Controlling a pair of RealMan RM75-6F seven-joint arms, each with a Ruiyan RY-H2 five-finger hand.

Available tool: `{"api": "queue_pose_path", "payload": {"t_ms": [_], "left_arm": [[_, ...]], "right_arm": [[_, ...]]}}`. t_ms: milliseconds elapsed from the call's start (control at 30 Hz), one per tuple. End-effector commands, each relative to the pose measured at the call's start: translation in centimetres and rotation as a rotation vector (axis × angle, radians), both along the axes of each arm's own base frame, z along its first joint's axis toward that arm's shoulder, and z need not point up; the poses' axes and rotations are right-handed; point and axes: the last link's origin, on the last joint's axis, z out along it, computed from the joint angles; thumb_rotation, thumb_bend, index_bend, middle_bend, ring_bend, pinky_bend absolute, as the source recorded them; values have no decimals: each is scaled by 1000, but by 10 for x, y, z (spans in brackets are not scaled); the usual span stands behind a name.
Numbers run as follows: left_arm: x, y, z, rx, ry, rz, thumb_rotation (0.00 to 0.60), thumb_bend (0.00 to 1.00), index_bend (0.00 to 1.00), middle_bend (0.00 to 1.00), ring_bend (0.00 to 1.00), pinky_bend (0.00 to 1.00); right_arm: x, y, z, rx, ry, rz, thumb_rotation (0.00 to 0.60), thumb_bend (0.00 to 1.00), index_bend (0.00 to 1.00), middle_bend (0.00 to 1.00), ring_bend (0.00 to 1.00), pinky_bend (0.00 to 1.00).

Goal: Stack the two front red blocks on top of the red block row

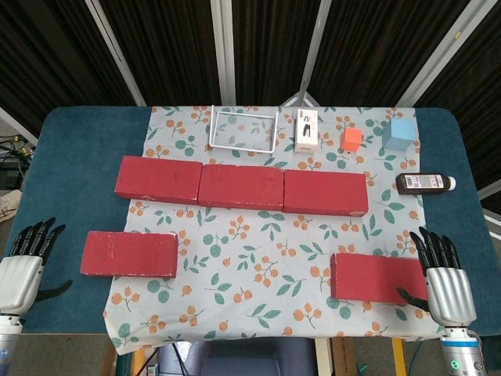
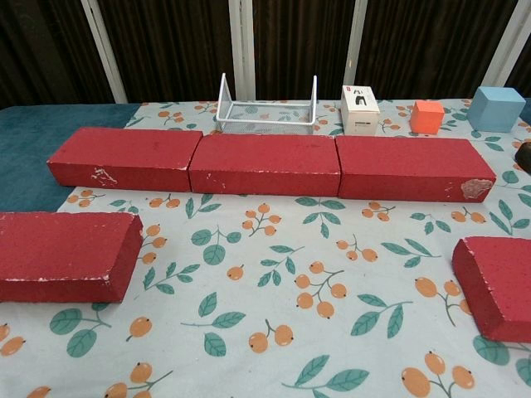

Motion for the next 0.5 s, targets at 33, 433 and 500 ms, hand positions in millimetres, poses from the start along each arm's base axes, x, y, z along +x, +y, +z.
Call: {"api": "queue_pose_path", "payload": {"t_ms": [33,433,500], "left_arm": [[0,-1,1,2,-2,-3,600,0,102,0,0,61],[2,-3,3,14,-6,-11,600,0,102,0,0,61],[2,-2,3,17,-7,-14,600,0,102,0,0,61]], "right_arm": [[0,1,-1,-18,-7,8,600,53,0,24,0,0],[-1,3,0,-24,-9,-2,600,52,0,24,0,0],[-1,3,0,-19,-11,-4,600,52,0,24,0,0]]}}
